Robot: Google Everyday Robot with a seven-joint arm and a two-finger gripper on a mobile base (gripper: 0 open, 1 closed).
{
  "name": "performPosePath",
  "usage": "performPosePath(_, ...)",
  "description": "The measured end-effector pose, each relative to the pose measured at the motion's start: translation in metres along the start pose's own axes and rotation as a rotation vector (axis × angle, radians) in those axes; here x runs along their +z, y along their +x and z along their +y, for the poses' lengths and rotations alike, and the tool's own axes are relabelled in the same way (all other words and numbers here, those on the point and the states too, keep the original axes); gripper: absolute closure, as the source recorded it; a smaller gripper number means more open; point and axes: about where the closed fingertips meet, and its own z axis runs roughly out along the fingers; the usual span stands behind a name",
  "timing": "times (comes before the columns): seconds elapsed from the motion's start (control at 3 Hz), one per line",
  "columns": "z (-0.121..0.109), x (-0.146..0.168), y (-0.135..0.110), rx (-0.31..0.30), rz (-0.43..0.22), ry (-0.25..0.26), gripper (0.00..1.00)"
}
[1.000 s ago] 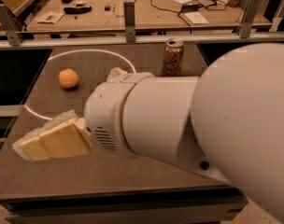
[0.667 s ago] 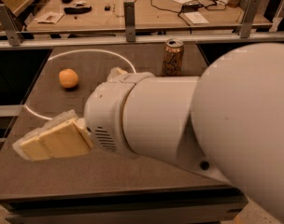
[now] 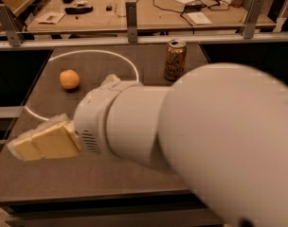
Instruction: Move orange near orange can
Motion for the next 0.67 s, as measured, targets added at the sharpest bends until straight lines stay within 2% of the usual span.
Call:
performPosePath(0.33, 0.0075, 0.0107, -0.0147, 0.013, -0.033, 0.021, 0.00)
performPosePath(0.67, 0.0074, 0.0107, -0.0145, 0.013, -0.032, 0.022, 0.00)
